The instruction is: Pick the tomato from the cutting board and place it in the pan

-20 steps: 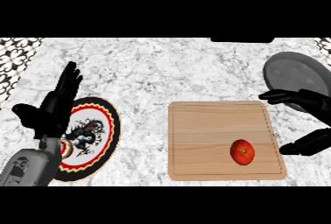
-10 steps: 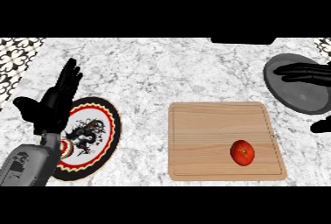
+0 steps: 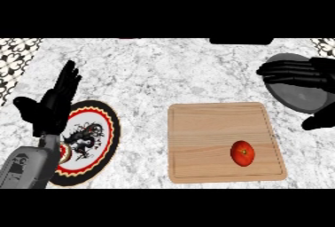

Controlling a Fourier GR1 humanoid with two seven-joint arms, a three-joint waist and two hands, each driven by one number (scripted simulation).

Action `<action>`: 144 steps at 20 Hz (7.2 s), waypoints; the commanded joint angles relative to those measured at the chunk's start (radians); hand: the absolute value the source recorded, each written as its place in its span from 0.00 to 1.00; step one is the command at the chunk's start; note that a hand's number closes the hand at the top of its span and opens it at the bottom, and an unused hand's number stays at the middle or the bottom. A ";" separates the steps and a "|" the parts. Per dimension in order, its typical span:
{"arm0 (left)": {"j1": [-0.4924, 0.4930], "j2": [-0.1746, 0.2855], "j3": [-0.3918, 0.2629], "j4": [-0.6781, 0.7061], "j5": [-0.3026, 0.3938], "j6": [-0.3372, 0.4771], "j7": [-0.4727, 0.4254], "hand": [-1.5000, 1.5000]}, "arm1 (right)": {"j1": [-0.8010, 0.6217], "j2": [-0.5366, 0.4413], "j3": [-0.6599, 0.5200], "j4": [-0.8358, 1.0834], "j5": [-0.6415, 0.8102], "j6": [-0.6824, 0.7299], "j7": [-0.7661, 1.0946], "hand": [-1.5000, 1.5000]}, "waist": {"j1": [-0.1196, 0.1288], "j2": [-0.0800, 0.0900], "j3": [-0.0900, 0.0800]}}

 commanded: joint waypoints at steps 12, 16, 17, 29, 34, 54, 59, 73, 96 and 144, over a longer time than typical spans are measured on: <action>0.019 0.002 0.036 -0.008 -0.010 -0.030 0.008 0.50 | 0.041 -0.026 0.138 -0.149 0.021 0.132 0.002 0.00 | -0.015 -0.005 0.000; 0.095 -0.011 0.045 -0.044 -0.009 -0.054 -0.041 0.50 | 0.081 0.006 0.129 -0.149 0.059 0.104 0.061 0.00 | -0.013 -0.005 0.000; 0.071 -0.018 0.059 -0.026 -0.017 -0.035 -0.043 0.50 | 0.149 -0.005 0.136 -0.176 0.081 0.057 0.032 0.00 | -0.021 -0.006 0.000; 0.050 -0.028 0.071 -0.009 -0.045 -0.083 -0.022 0.50 | 0.043 0.087 0.157 -0.017 0.263 0.121 0.003 0.00 | -0.014 -0.004 0.000; 0.021 -0.080 0.074 0.046 -0.072 -0.047 -0.062 0.50 | 0.045 0.144 0.222 -0.024 0.344 0.089 0.013 0.00 | -0.016 -0.002 0.000; 0.053 -0.086 0.111 -0.099 -0.113 -0.083 0.060 0.50 | 0.180 0.300 0.202 -0.044 0.747 -0.013 0.115 0.00 | -0.019 -0.006 0.000; 0.017 -0.142 0.111 -0.008 -0.153 -0.056 0.003 0.50 | 0.206 0.309 0.167 -0.065 0.815 0.000 0.078 0.00 | -0.023 -0.005 0.000; 0.014 -0.140 0.149 0.035 -0.165 -0.116 -0.039 0.50 | 0.246 0.443 0.179 -0.030 1.017 0.048 0.118 0.00 | -0.025 -0.006 0.000; 0.050 -0.102 0.207 -0.011 -0.154 -0.133 0.021 0.50 | 0.194 0.868 -0.385 0.183 0.955 -0.213 1.001 1.00 | -0.068 -0.022 -0.002; -0.030 -0.157 0.148 -0.022 -0.171 -0.176 0.025 0.50 | -0.134 0.339 -1.064 1.011 0.674 -0.920 0.716 0.00 | 0.060 0.034 0.009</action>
